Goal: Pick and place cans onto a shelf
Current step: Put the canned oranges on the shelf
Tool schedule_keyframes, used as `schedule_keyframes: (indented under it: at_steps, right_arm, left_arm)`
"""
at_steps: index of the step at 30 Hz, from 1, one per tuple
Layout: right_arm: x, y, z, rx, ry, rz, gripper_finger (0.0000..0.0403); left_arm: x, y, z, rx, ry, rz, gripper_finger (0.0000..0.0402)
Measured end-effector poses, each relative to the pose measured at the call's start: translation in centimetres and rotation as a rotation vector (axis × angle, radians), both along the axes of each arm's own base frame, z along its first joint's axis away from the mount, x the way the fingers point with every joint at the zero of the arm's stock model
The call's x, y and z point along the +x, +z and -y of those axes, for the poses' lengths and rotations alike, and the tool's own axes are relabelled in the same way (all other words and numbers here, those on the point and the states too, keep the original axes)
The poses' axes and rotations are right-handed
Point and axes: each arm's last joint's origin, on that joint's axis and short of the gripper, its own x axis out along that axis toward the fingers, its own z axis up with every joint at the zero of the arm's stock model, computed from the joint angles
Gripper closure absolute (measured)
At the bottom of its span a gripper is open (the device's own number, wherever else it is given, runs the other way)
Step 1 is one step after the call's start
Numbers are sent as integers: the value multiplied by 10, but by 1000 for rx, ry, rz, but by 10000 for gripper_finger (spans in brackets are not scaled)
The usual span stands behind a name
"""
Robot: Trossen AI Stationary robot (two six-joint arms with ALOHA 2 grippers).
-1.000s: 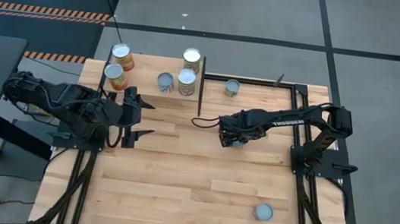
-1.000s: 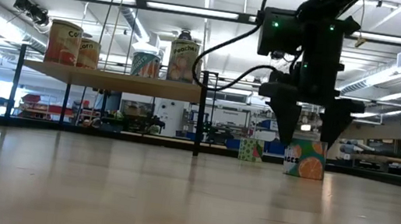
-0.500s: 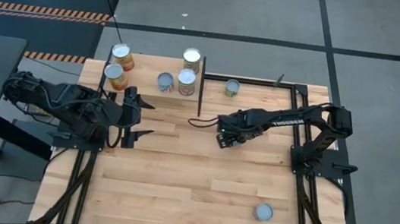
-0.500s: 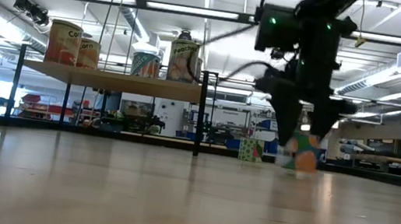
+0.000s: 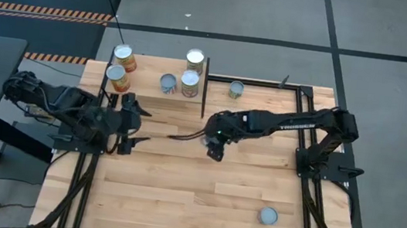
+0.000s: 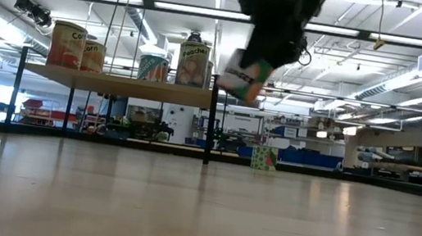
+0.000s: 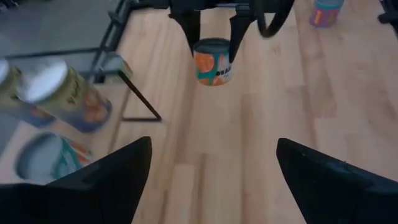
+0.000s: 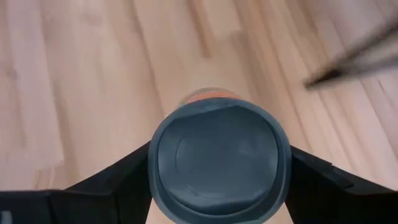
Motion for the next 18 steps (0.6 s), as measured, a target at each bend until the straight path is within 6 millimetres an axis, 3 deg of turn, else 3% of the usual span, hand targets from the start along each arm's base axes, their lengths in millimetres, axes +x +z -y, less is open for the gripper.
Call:
schedule_keyframes:
  at_steps: [4, 10, 14, 18]
  right_arm:
    - [23, -20, -11, -18, 106, 22, 113]
    - [77, -44, -36, -61, 281, 15, 113]
    - [107, -60, -50, -82, 398, -12, 113]
    - [123, -78, -58, -96, 472, -50, 100]
  left_arm:
    - [-16, -2, 8, -35, 39, -21, 49]
    - [-44, -10, 5, -118, 159, -116, 49]
    - [-48, -12, 4, -135, 196, -144, 49]
    - [-46, -12, 6, -154, 186, -144, 49]
